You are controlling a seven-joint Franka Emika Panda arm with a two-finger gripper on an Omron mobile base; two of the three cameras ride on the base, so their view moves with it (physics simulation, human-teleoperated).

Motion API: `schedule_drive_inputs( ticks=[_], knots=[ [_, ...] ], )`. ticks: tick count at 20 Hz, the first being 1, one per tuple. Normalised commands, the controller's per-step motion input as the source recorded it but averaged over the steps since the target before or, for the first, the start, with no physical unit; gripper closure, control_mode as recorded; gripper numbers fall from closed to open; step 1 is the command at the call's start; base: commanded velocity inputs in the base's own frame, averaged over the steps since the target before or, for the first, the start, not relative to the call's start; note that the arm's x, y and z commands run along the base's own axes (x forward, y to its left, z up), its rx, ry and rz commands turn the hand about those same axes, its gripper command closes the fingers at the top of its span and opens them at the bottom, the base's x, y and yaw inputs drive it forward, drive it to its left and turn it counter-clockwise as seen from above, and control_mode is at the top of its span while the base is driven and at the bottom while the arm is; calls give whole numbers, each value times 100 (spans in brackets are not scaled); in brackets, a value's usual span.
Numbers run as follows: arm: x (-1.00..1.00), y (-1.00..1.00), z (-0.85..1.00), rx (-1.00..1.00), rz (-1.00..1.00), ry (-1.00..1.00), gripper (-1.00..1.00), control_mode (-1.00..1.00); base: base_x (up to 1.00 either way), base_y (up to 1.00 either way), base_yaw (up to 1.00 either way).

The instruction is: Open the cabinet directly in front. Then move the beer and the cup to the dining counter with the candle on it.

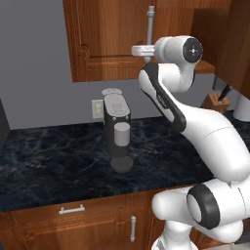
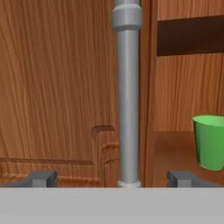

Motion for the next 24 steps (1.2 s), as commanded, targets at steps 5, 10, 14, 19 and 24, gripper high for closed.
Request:
schedule_drive_inputs(
  ticks=[5,10,14,19,24],
  knots=[
    [78,-11,0,0,0,2,-100,-100,0,0,0],
    [100,0,-10,0,0,8,-100,-100,0,0,0],
    [100,0,-29,0,0,8,-100,-100,0,0,0],
    [50,0,-15,0,0,1,100,-100,0,0,0],
    [0,0,0,0,0,0,100,-100,0,0,0]
  ],
)
